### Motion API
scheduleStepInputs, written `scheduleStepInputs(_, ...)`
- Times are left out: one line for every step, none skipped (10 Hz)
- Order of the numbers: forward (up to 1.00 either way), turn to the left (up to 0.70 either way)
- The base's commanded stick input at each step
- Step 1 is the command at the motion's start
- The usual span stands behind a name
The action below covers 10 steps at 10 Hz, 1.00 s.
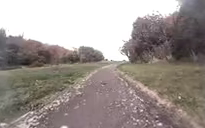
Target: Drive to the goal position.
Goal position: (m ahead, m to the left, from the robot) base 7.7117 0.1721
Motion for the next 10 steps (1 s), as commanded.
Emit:
scheduleStepInputs(0.70, -0.04)
scheduleStepInputs(0.70, 0.00)
scheduleStepInputs(0.70, -0.23)
scheduleStepInputs(0.70, -0.05)
scheduleStepInputs(0.70, 0.00)
scheduleStepInputs(0.70, 0.00)
scheduleStepInputs(0.70, -0.02)
scheduleStepInputs(0.70, -0.05)
scheduleStepInputs(0.70, -0.07)
scheduleStepInputs(0.70, -0.12)
